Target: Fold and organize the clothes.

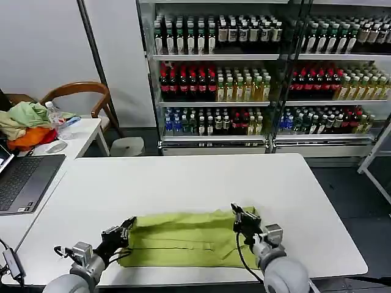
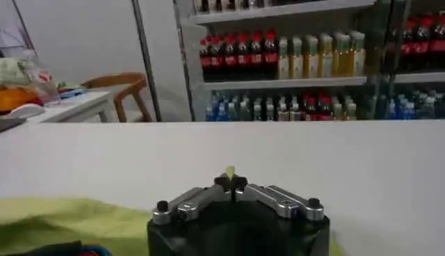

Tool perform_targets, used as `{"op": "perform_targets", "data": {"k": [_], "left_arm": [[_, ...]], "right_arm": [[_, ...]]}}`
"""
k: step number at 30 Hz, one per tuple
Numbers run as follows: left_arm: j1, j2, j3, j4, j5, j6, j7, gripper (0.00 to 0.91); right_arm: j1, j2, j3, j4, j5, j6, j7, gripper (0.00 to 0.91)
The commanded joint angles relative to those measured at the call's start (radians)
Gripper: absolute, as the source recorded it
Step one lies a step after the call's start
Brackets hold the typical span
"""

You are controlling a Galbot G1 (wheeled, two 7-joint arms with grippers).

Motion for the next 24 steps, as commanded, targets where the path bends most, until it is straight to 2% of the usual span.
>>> {"op": "perform_targets", "data": {"k": [1,19,20,21,22,23,24], "left_arm": [[0.044,0.012,-0.023,-0.012,-0.004,-0.029,0.011,0.05],[0.06,0.021,-0.005,-0.007,0.002,-0.026,0.014,0.05],[0.059,0.021,-0.003,-0.006,0.003,-0.026,0.014,0.766],[0.057,0.02,0.0,-0.004,0.011,-0.024,0.012,0.907],[0.055,0.02,0.003,-0.001,0.031,-0.019,0.004,0.907],[0.053,0.018,0.007,0.002,0.049,-0.019,-0.005,0.907],[0.051,0.016,0.011,0.006,0.054,-0.021,-0.005,0.907]], "right_arm": [[-0.114,-0.017,0.031,0.055,-0.008,0.019,-0.003,0.0],[-0.049,-0.014,0.041,-0.026,-0.018,0.038,-0.003,0.0],[-0.048,-0.015,0.042,-0.027,-0.018,0.038,-0.004,0.0],[-0.048,-0.016,0.041,-0.03,-0.017,0.038,-0.006,0.0],[-0.049,-0.017,0.04,-0.033,-0.017,0.038,-0.007,0.03],[-0.053,-0.017,0.037,-0.036,-0.02,0.038,-0.01,0.907],[-0.058,-0.018,0.036,-0.035,-0.03,0.026,-0.013,0.907]]}}
